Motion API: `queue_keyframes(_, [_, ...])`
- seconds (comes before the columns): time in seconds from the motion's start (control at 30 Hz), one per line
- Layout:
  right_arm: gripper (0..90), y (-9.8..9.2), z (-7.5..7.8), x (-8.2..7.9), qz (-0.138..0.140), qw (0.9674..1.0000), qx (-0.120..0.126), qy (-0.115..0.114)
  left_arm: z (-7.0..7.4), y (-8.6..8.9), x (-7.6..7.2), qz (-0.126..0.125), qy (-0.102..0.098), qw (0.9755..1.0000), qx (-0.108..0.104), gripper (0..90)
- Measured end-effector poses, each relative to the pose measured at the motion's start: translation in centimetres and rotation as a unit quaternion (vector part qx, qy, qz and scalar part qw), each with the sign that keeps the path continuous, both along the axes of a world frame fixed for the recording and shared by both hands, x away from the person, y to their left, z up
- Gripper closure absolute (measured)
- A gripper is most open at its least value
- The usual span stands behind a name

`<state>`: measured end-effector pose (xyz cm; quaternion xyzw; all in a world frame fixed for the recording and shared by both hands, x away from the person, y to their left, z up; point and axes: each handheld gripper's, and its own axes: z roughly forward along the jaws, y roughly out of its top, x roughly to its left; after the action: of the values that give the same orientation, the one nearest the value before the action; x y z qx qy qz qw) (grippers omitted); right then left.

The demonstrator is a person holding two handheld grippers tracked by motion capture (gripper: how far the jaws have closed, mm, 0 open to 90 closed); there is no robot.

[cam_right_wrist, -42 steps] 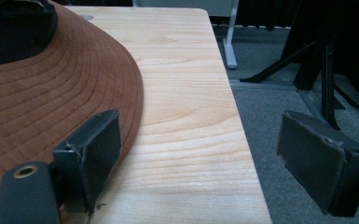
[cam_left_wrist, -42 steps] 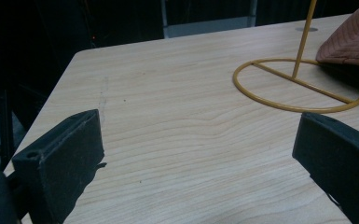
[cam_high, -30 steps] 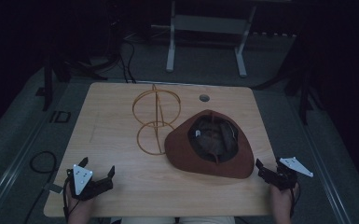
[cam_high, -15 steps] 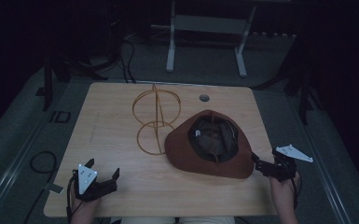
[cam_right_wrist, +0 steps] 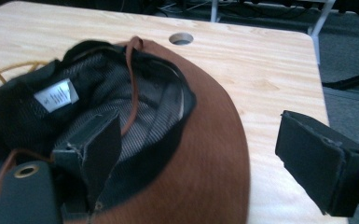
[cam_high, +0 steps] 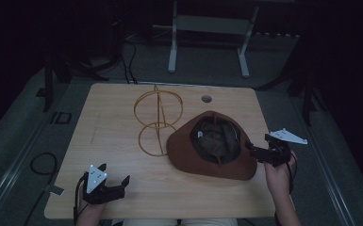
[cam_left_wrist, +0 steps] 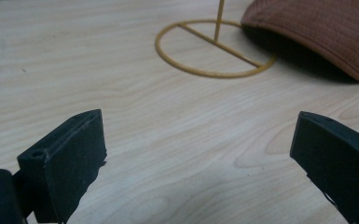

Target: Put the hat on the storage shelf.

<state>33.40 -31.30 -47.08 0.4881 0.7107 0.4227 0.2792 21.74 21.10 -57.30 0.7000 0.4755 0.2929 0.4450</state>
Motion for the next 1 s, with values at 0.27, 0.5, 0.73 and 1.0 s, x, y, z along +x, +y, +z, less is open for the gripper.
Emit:
queue_keyframes(0.27, [12.8,1.7,0.6,2.8,0.007,0.9996,-0.019,0.02,0.0,-0.4,-0.2,-0.016,0.002,0.9997,0.017,4.0])
queue_keyframes(0.5, [14.5,2.7,-0.2,6.1,0.003,0.9975,-0.016,0.069,0.0,-0.6,-0.2,-0.022,0.003,0.9996,0.019,4.0])
queue_keyframes(0.73, [18.7,4.0,-1.4,8.6,0.016,0.9948,-0.036,0.094,0.0,-0.5,-0.2,-0.024,0.005,0.9995,0.018,4.1])
queue_keyframes(1.0, [21.6,5.3,-3.5,10.3,0.016,0.9907,-0.066,0.118,0.0,-0.6,-0.2,-0.027,0.009,0.9994,0.018,4.2])
